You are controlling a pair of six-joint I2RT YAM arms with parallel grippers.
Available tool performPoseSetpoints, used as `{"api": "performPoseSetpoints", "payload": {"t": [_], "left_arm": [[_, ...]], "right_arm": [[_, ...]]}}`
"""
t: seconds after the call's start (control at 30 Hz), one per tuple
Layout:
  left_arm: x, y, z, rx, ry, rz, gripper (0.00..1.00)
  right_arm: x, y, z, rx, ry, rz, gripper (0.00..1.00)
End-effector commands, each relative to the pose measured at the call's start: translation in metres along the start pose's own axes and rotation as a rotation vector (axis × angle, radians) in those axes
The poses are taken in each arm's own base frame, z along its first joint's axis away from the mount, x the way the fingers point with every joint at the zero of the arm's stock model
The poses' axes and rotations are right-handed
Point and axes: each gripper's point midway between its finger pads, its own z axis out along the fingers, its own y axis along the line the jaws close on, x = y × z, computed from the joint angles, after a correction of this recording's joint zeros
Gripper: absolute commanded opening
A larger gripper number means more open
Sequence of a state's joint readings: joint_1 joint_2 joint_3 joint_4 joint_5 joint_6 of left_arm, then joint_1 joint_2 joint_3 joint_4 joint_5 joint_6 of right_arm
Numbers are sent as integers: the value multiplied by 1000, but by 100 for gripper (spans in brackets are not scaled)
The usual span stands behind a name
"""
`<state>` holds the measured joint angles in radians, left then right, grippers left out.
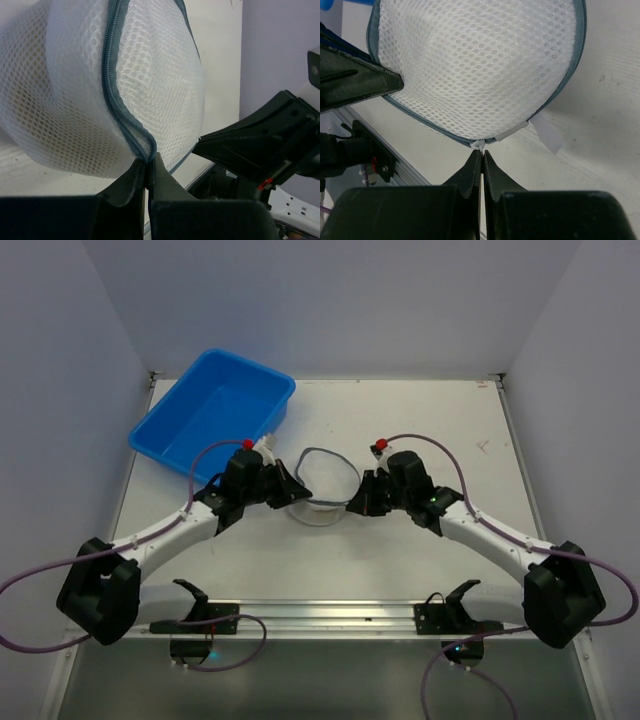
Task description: Unzip the laundry bag and remove the bra
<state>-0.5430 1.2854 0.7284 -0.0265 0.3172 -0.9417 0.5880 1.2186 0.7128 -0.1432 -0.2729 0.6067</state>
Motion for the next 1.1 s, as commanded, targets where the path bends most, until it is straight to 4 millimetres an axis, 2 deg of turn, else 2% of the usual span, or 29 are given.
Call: {"api": "performPoseSetpoints", "payload": {"t": [0.0,0.03,0.07,0.1,0.13,0.17,0.23,0.27,0.3,0.33,0.37,0.4,0.47,0.5,0.57,0.63,0.73,0.8,0.83,0.87,0.9,0.97,1.03,1.07], "left_arm": [[13,8,-12,28,-42,-13,0],[22,2,-12,45,-40,2,1],[21,2,-16,46,-67,6,15],[29,10,-17,36,-59,-12,23],[28,9,-20,46,-72,-12,31],[23,8,-27,47,-113,-11,46],[12,14,-35,-2,-177,-5,62],[4,7,-43,10,-211,20,73],[-1,4,-49,-8,-224,32,77],[-2,8,-54,-39,-228,38,80],[-9,3,-61,-40,-255,52,84],[-18,-8,-68,-29,-277,80,84],[-24,-8,-77,-58,-298,109,84],[-28,-13,-82,-54,-306,118,84],[-37,-4,-86,-102,-342,119,81],[-41,8,-85,-140,-355,109,79],[-37,25,-77,-174,-351,100,74],[-25,42,-66,-194,-318,80,71],[-24,42,-63,-181,-324,79,70],[-15,52,-58,-192,-300,66,69],[-13,55,-56,-192,-297,60,69],[-8,63,-54,-197,-291,59,68],[-7,66,-52,-186,-303,63,68],[-1,74,-49,-196,-290,61,68]], "right_arm": [[-17,-28,2,126,1,-56,0],[-23,-25,3,122,-9,-75,3],[-27,-25,4,128,-9,-101,6],[-36,-22,4,132,-22,-116,15],[-41,-20,3,130,-29,-130,19],[-47,-16,0,124,-38,-150,29],[-53,-9,-8,115,-60,-172,39],[-54,-8,-13,121,-61,-185,44],[-60,-1,-19,118,-81,-200,54],[-67,2,-28,133,-117,-214,59],[-68,3,-34,148,-119,-228,62],[-75,14,-41,142,-146,-245,69],[-83,24,-53,152,-188,-272,74],[-88,39,-58,126,-207,-293,77],[-94,52,-60,108,-231,-298,79],[-103,76,-60,58,-265,-323,84],[-111,100,-48,20,-262,-373,88],[-121,113,-33,22,-270,-426,91],[-122,117,-28,17,-266,-446,92],[-125,120,-22,17,-265,-482,94],[-123,124,-10,17,-253,-508,95],[-127,130,-1,19,-259,-564,97],[-120,128,17,48,-233,-607,97],[-120,127,22,61,-233,-645,98]]}}
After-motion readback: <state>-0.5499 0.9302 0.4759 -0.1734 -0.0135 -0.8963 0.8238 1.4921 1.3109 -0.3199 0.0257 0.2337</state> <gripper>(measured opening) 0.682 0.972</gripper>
